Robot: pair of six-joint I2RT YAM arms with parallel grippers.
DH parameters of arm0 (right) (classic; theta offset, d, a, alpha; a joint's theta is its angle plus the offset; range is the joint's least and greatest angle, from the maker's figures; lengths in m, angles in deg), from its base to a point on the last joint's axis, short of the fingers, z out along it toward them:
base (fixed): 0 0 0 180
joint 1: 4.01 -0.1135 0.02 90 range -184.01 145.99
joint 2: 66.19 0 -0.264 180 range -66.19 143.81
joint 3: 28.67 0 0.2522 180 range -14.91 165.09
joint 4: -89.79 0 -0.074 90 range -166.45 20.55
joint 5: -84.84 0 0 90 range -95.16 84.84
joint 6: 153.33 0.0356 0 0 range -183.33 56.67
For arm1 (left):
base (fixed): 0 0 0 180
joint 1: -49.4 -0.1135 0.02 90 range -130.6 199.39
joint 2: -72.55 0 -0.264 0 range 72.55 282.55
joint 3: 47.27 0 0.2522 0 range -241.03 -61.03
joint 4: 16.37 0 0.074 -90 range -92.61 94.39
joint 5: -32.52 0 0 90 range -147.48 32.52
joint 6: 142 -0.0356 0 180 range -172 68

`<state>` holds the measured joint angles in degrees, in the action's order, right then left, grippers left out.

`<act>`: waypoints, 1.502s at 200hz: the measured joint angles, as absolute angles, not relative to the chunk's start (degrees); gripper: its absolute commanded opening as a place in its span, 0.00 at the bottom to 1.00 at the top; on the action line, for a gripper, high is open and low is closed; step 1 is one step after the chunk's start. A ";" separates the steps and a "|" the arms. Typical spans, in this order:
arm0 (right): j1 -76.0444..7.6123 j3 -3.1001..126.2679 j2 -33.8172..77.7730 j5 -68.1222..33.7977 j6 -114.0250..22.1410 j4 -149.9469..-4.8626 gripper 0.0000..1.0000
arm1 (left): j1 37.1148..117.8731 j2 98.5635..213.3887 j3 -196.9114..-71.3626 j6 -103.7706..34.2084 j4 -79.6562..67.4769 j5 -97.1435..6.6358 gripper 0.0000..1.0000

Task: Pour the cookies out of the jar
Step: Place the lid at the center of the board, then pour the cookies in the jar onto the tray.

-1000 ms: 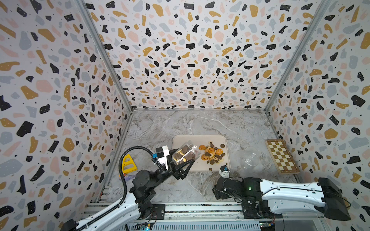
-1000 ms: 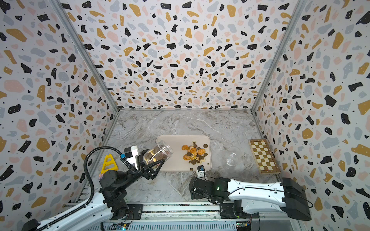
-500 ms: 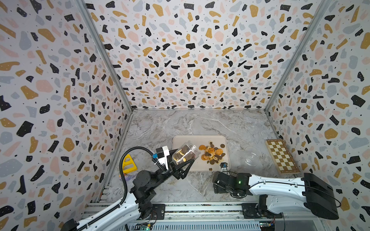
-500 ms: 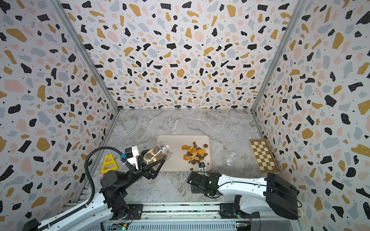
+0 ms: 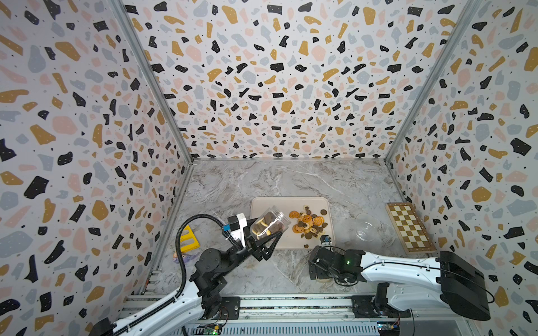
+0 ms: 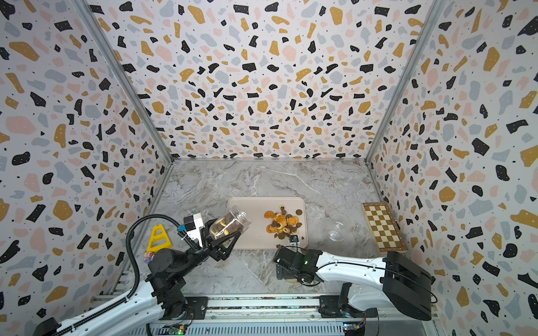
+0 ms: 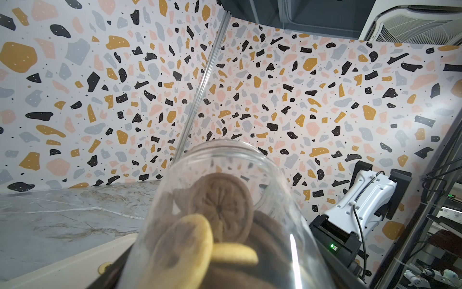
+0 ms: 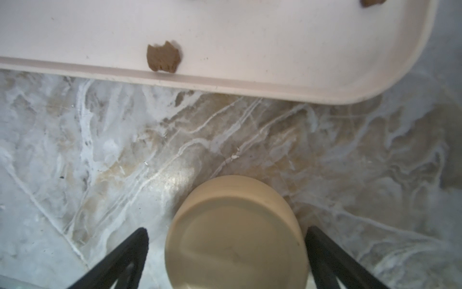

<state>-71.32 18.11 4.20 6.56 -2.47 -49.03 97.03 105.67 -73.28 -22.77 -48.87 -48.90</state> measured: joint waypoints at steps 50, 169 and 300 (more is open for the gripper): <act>-71.96 23.79 -6.75 10.21 -2.38 -38.37 0.99 | 97.03 107.94 -73.00 -22.77 -48.10 -51.16 0.00; -68.26 34.24 -18.24 12.49 -5.24 -25.84 1.00 | 93.93 119.27 -67.69 -22.96 -55.88 -59.53 0.00; -68.24 34.35 -18.22 12.44 -5.77 -25.82 0.99 | 86.58 129.32 -64.67 -23.99 -59.97 -58.65 0.00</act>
